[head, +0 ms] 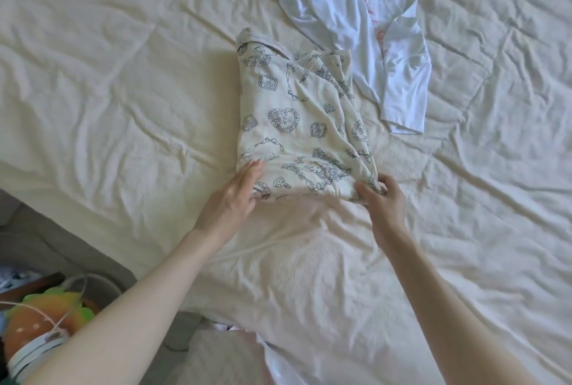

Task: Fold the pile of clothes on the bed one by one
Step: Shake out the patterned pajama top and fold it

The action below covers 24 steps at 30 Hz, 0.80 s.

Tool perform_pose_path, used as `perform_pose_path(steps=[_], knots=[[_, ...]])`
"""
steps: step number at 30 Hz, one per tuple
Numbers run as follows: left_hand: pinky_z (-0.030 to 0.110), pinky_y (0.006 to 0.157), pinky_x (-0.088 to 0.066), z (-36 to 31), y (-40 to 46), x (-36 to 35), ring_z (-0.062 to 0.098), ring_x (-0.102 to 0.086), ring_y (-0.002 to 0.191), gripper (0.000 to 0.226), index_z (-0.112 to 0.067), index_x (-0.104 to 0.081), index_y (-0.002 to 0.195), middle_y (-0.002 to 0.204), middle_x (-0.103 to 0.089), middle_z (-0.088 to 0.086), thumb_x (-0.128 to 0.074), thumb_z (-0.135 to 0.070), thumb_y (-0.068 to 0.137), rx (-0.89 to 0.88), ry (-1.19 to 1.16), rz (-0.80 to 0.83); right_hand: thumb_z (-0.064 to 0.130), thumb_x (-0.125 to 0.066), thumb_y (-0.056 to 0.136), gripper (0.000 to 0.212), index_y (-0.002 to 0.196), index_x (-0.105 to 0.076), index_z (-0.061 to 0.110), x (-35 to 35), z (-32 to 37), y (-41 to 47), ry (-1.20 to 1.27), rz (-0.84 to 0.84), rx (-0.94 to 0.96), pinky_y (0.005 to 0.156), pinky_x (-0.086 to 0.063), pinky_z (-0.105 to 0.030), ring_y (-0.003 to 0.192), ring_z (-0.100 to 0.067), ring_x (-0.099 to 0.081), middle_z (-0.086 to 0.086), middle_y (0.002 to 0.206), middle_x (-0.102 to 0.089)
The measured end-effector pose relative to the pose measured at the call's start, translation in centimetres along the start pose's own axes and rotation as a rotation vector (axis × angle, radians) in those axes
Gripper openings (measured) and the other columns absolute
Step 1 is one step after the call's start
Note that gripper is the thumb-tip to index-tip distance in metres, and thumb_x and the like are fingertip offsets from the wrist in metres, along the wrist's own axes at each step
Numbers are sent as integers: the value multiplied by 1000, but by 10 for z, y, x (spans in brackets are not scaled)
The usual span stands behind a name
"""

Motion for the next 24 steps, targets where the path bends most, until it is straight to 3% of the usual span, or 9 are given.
perform_pose_path(steps=[2, 5, 9, 11, 13, 17, 21, 23, 24], knots=[[35, 76, -55, -5, -16, 1, 30, -64, 106, 64, 4, -48, 133, 123, -63, 12, -67, 14, 72, 21, -79, 46, 8, -69, 82, 15, 82, -60, 20, 10, -6, -12, -62, -13, -36, 79, -53, -44, 77, -27, -64, -5, 78, -65], [29, 79, -52, -10, -42, -5, 21, -67, 84, 57, -9, -48, 136, 123, -64, 3, -62, 4, 83, 132, -184, 240, 14, -73, 80, 9, 77, -64, 13, 28, -21, -34, -302, 13, -91, 75, -54, -47, 77, -31, -66, -11, 78, -67], [12, 68, -45, -7, -66, -7, -3, -61, 76, 41, -31, -63, 117, 94, -68, -12, -64, -10, 82, 313, -361, 455, 15, -76, 78, 14, 74, -67, 4, 55, -38, -55, -269, 49, -247, 52, -54, -25, 53, -15, -63, -6, 58, -66], [14, 74, -46, -3, -65, 0, -7, -62, 81, 36, -39, -63, 104, 91, -70, -16, -67, -11, 80, 366, -477, 461, 17, -76, 78, 19, 74, -66, 2, 61, -37, -59, -204, 47, -265, 44, -49, -19, 45, -11, -59, -1, 49, -63], [20, 81, -48, 3, -58, 10, 1, -66, 87, 33, -34, -61, 98, 93, -72, -17, -70, -8, 81, 420, -622, 397, 20, -76, 77, 21, 80, -63, 4, 57, -24, -59, -138, 13, -239, 43, -48, -19, 42, -9, -57, 1, 47, -62], [10, 69, -49, 14, -33, 33, -5, -65, 73, 29, -26, -61, 95, 81, -72, -19, -67, -1, 83, 470, -784, 147, 16, -71, 80, 21, 90, -58, 3, 32, 18, -42, -28, -66, -126, 40, -44, -20, 39, -8, -52, -4, 53, -59], [6, 70, -47, 26, -4, 46, -10, -63, 75, 24, -28, -65, 101, 93, -69, -11, -67, -10, 85, 466, -696, -75, 23, -69, 81, 23, 93, -59, 7, 1, 57, -18, -39, -160, 1, 43, -46, -21, 39, -5, -56, -5, 65, -63], [2, 72, -45, 31, 10, 47, -14, -61, 79, 30, -18, -65, 115, 97, -66, -10, -68, -16, 85, 462, -584, -162, 27, -67, 82, 24, 95, -60, 8, -13, 70, -4, -21, -182, -2, 51, -52, -22, 53, -6, -64, -7, 79, -66], [2, 73, -45, 33, 17, 46, -12, -61, 81, 33, -15, -64, 118, 98, -65, -9, -67, -19, 86, 464, -535, -195, 29, -65, 84, 27, 101, -59, 8, -20, 74, 2, -13, -182, -11, 62, -56, -26, 67, -11, -67, -9, 89, -67]])
Point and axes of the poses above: each hand's wrist, its own y-axis towards the middle knuckle, its own x-axis out of the back of the hand, z = x × y, the point moved 3 cm from there along y, towards the middle knuckle
